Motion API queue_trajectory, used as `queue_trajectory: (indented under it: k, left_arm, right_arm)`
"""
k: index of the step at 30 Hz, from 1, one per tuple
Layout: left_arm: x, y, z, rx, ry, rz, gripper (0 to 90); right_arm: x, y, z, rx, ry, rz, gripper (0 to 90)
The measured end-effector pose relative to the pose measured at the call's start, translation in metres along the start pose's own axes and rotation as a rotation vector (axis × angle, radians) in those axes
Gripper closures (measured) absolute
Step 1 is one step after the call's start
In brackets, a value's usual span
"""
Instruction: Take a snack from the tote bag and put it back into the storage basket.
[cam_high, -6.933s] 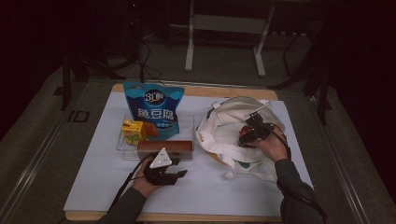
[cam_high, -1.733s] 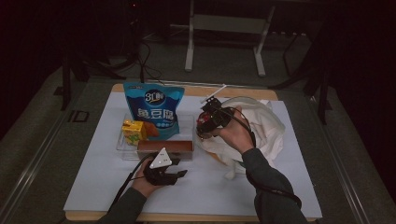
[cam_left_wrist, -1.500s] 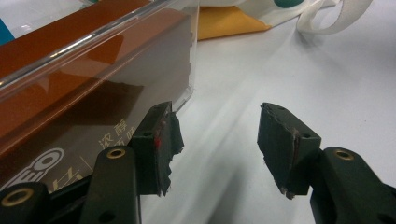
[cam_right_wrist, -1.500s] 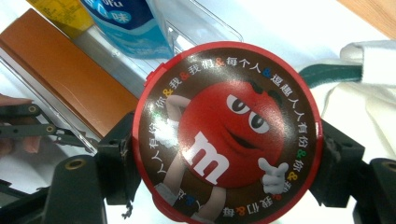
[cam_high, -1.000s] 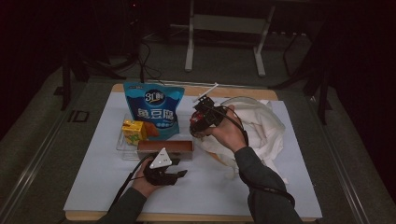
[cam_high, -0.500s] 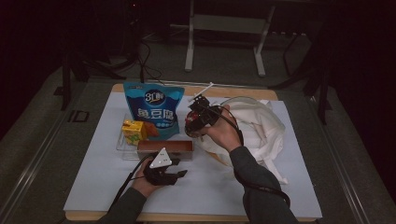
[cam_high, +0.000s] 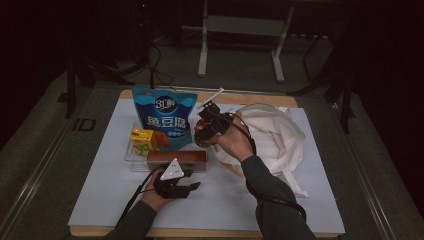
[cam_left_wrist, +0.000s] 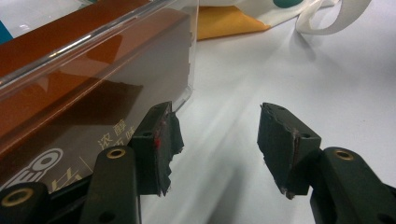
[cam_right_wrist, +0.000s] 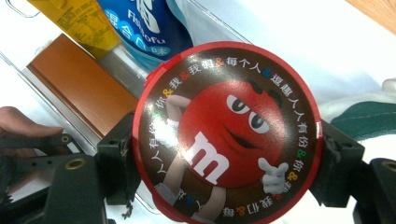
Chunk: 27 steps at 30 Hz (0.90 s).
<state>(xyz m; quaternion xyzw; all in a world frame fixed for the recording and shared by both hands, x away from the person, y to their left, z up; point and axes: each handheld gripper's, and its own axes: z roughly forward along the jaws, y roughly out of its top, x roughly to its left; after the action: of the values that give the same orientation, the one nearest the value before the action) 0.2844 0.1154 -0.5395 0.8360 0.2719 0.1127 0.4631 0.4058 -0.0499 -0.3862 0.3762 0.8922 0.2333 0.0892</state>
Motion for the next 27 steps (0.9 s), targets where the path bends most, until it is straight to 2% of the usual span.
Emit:
queue_trajectory:
  k: [27]
  left_arm:
    - [0.000,0.000,0.000,-0.002,-0.001,-0.005,45.9]
  right_arm:
    - [0.011,0.010,0.011,0.008,0.005,0.001,25.6]
